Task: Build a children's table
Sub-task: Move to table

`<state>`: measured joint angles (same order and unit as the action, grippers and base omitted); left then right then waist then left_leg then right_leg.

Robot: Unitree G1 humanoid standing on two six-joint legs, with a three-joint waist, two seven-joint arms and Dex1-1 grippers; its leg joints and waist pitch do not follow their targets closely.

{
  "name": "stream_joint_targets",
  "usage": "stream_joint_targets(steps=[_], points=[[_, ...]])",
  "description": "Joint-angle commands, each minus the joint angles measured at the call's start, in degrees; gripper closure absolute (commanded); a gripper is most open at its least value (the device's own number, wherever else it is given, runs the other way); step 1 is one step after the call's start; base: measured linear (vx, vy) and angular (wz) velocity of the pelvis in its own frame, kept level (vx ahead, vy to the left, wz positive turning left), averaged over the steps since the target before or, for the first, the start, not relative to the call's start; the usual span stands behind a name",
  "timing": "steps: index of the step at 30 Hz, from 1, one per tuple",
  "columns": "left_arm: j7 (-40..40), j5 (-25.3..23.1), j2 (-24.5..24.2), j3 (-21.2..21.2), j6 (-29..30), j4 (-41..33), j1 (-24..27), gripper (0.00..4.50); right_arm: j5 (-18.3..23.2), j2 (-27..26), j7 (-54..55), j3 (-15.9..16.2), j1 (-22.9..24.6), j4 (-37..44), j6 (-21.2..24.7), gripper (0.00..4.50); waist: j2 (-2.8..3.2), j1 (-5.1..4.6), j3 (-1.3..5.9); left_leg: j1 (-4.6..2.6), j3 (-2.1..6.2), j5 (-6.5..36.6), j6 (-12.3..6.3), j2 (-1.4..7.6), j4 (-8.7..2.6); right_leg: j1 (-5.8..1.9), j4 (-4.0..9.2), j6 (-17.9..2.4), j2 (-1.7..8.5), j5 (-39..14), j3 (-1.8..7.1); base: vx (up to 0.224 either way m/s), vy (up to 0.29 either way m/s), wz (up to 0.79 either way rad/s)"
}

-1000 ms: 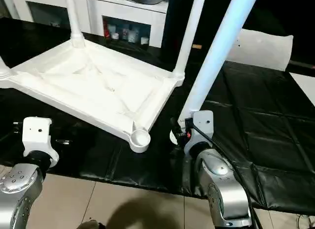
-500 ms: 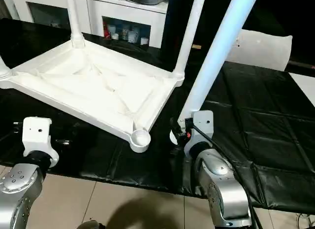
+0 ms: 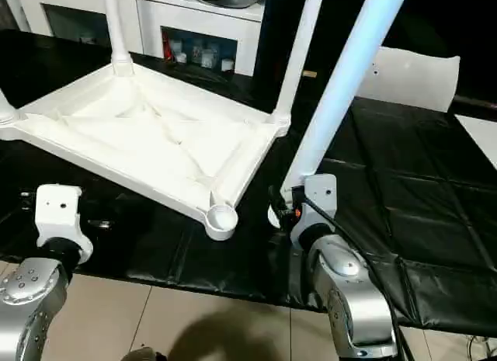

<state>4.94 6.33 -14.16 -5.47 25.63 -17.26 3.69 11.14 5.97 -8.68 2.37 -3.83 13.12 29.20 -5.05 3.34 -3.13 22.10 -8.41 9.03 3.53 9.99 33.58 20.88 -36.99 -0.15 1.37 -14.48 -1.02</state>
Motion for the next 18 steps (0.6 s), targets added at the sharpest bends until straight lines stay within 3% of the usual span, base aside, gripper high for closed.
stream_joint_targets(steps=[1,11,12,13,15,16,18], points=[[0.5,-0.3,0.1,0.5,-0.4,0.3,-0.5,0.41,0.2,0.3,0.1,-1.3,0.2,-0.2,0.0,2.57,1.0,0.0,2.55,-1.49,0.81,16.3,2.74,2.84,-4.05,-0.72,5.45,-4.8,5.22,-8.2,2.68,0.0,0.0,0.0],[0.5,-0.3,0.1,0.5,-0.4,0.3,-0.5,0.41,0.2,0.3,0.1,-1.3,0.2,-0.2,0.0,2.57,0.96,0.04,2.53,-1.47,0.75,16.7,2.74,2.81,-3.98,-0.67,5.55,-4.7,5.28,-9.2,2.76,0.0,0.0,0.0],[3.4,-1.4,-0.8,4.8,-0.2,0.9,-5.4,0.41,1.0,-1.6,2.4,-3.6,1.5,0.3,-0.9,2.57,3.41,-0.15,3.16,-1.8,0.67,16.3,3.2,2.61,-3.66,-0.31,6.02,-4.3,4.91,-5.1,2.95,0.0,0.0,0.0],[3.5,-1.9,-0.9,5.2,-1.0,1.3,-5.8,0.41,1.1,-1.7,2.4,-3.8,1.7,0.5,-1.2,2.57,3.26,0.36,2.8,-1.98,1.01,17.0,3.38,2.93,-3.81,-0.04,5.43,-4.6,4.94,-4.3,2.94,0.0,0.0,0.0],[3.1,-2.3,-0.7,5.2,-1.4,2.1,-6.4,0.41,1.3,-1.9,2.4,-4.1,2.1,1.1,-2.1,2.57,3.12,0.54,2.48,-1.46,1.24,19.6,4.17,2.75,-4.46,-0.81,5.32,-5.3,5.06,-7.9,2.49,0.0,0.0,0.0],[3.1,-2.3,-0.7,5.2,-1.4,2.1,-6.4,0.41,1.3,-1.9,2.4,-4.1,2.1,1.1,-2.1,2.57,2.83,0.41,2.53,-1.41,1.16,19.9,4.14,2.71,-4.37,-0.8,5.39,-5.2,5.09,-8.8,2.55,0.0,0.0,0.0],[1.5,-1.9,0.7,4.2,-1.8,3.2,-7.4,0.41,0.5,-1.7,2.9,-3.9,2.6,1.3,-2.5,2.57,3.16,-0.09,2.62,-1.23,0.89,19.0,3.65,2.46,-4.02,-0.82,5.6,-5.2,5.31,-10.8,2.88,0.0,0.0,0.0]])
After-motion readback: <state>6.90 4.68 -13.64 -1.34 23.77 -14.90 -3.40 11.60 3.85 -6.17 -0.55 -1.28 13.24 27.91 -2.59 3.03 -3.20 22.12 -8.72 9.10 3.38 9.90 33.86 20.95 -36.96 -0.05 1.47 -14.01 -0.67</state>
